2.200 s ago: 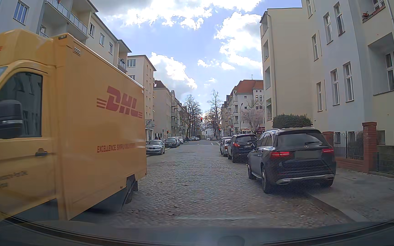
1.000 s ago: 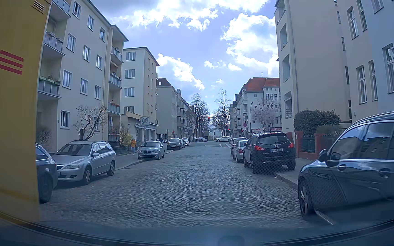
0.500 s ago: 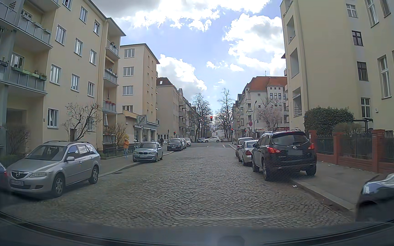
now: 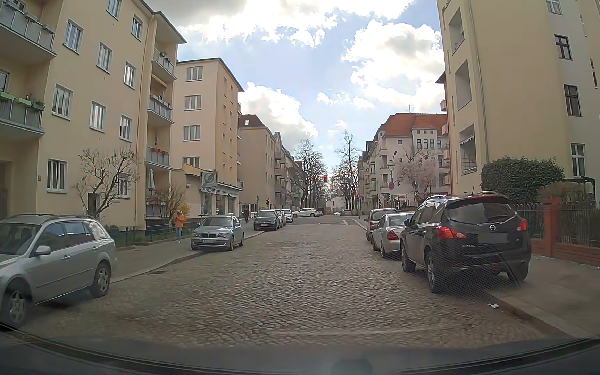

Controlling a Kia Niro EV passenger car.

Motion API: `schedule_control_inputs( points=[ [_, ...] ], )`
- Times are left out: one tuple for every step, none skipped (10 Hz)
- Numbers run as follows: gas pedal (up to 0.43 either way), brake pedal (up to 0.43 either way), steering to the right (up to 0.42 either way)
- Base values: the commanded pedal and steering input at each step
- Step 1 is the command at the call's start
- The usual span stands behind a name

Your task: Follow the waypoints while adhering to traffic rules and regulations

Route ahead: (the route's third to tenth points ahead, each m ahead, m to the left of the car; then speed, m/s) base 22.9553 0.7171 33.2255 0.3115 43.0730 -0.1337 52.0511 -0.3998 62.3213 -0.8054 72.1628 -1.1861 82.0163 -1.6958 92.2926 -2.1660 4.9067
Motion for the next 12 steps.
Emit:
schedule_control_inputs(
  points=[
    [0.110, 0.030, -0.003],
    [0.110, 0.030, -0.002],
    [0.110, 0.030, -0.002],
    [0.110, 0.030, -0.002],
    [0.110, 0.030, -0.002],
    [0.110, 0.030, -0.002],
    [0.110, 0.030, -0.001],
    [0.098, 0.030, 0.001],
    [0.087, 0.030, 0.000],
    [0.079, 0.030, -0.001],
    [0.079, 0.030, -0.002],
    [0.079, 0.030, -0.003]
  ],
)
